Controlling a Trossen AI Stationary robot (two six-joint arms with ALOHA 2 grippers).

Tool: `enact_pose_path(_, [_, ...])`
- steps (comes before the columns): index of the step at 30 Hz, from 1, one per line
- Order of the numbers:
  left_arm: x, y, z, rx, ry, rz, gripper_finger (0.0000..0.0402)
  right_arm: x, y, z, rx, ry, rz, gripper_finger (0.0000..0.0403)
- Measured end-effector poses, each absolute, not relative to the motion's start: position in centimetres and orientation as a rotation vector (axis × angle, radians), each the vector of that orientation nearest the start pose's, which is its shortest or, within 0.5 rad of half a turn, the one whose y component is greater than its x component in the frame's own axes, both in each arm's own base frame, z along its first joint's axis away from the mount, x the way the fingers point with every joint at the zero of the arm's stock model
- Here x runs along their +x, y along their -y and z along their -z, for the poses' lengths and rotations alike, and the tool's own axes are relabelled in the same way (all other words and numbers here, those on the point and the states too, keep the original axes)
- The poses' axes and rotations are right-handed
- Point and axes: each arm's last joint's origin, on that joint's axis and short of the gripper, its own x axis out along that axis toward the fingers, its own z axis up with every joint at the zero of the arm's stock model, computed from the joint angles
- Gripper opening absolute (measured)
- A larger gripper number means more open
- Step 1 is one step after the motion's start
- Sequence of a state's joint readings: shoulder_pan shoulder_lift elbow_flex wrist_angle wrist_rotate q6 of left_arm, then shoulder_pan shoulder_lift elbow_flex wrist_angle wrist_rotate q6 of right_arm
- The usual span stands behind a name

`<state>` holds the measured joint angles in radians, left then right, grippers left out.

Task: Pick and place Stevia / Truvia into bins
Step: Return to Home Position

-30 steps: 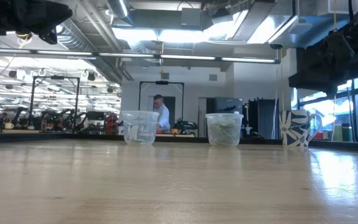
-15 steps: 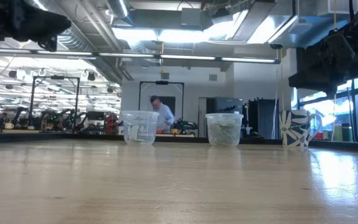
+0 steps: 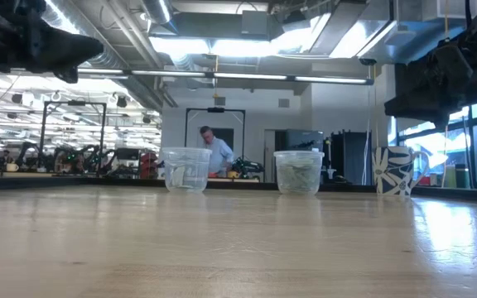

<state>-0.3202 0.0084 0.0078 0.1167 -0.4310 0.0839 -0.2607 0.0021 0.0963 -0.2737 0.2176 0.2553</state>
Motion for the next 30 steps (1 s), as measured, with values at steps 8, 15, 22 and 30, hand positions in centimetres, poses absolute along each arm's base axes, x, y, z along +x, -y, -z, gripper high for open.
enact_pose_path(8, [9.32, 1.56, -17.56, 0.021, 0.092, -0.208, 0.0047, 8.41, 2.89, -16.97, 0.253, -0.119, 0.497, 0.0116])
enact_pose_path(15, [9.32, 1.56, -17.56, 0.022, 0.092, -0.207, 0.0047, 8.41, 2.89, -16.97, 0.252, -0.120, 0.497, 0.0116])
enact_pose_path(22, [9.32, 1.57, -17.56, 0.021, 0.092, -0.206, 0.0047, 8.41, 2.89, -16.97, 0.252, -0.120, 0.497, 0.0116])
enact_pose_path(30, [9.32, 1.57, -17.56, 0.021, 0.092, -0.205, 0.0047, 8.82, 2.35, -16.75, 0.247, -0.166, 0.427, 0.0116])
